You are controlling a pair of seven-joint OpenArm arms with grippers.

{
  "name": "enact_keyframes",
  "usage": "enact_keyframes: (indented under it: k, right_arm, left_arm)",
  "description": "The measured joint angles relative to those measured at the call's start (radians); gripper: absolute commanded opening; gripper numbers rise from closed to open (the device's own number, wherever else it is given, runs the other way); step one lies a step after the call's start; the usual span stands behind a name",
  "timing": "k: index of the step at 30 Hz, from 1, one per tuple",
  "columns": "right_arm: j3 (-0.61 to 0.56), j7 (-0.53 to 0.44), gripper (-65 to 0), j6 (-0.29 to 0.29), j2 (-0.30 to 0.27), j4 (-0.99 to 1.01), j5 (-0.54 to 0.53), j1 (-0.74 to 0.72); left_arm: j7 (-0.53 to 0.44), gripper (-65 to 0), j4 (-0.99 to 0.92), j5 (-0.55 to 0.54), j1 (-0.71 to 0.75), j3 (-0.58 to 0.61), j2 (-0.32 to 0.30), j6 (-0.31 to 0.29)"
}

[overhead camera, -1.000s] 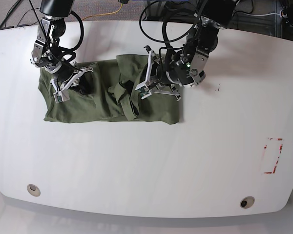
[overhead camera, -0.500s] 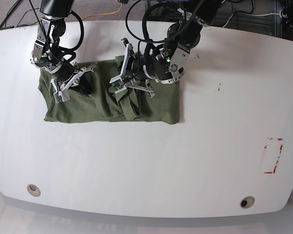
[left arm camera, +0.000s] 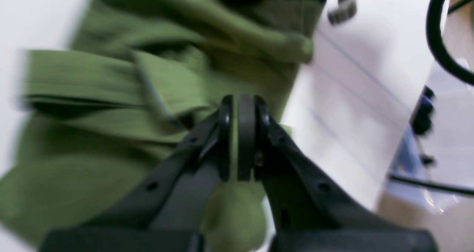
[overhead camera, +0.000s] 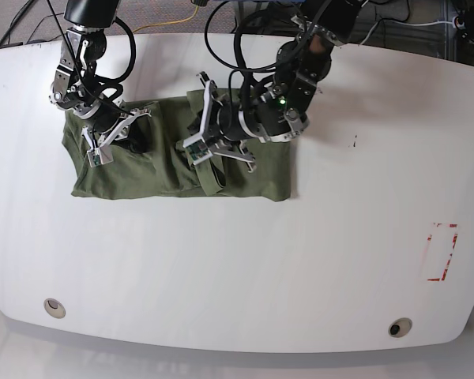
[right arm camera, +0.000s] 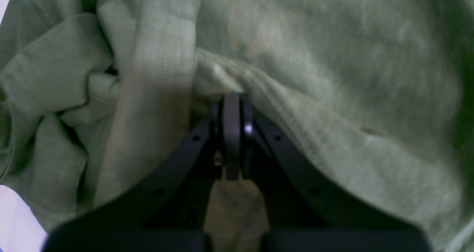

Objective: Layout the t-shirt on the table in an organized manner, then fold the t-shirt properly
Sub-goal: 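Press the folded shirt end down with the left gripper and release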

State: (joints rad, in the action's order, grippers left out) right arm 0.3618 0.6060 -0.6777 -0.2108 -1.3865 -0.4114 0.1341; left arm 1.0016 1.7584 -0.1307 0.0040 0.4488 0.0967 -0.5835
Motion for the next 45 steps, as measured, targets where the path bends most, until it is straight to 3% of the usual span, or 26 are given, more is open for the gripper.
enact_keyframes:
  k: [11,21,31,45]
  right_arm:
    - [0.000,0.000,-64.7,0.000,0.000,0.000,0.000,0.000]
    - [0.000,0.000,-64.7,0.000,0.000,0.000,0.000,0.000]
    - [-0.001,0.000,-64.7,0.000,0.000,0.000,0.000,0.000]
    - [-0.002,0.000,-64.7,0.000,0.000,0.000,0.000,0.000]
  left_arm:
    - [0.010,-65.0,0.005,0.018,0.005,-0.080,-0.115,0.007]
    - [0.002,-65.0,-0.016,0.014,0.043,-0.075,-0.127,0.007]
    - [0.004,-65.0,-0.093,0.018,0.044,-0.015,-0.114,0.008]
    - [-0.040,-65.0,-0.095,0.002,0.031,0.132,0.025,0.002]
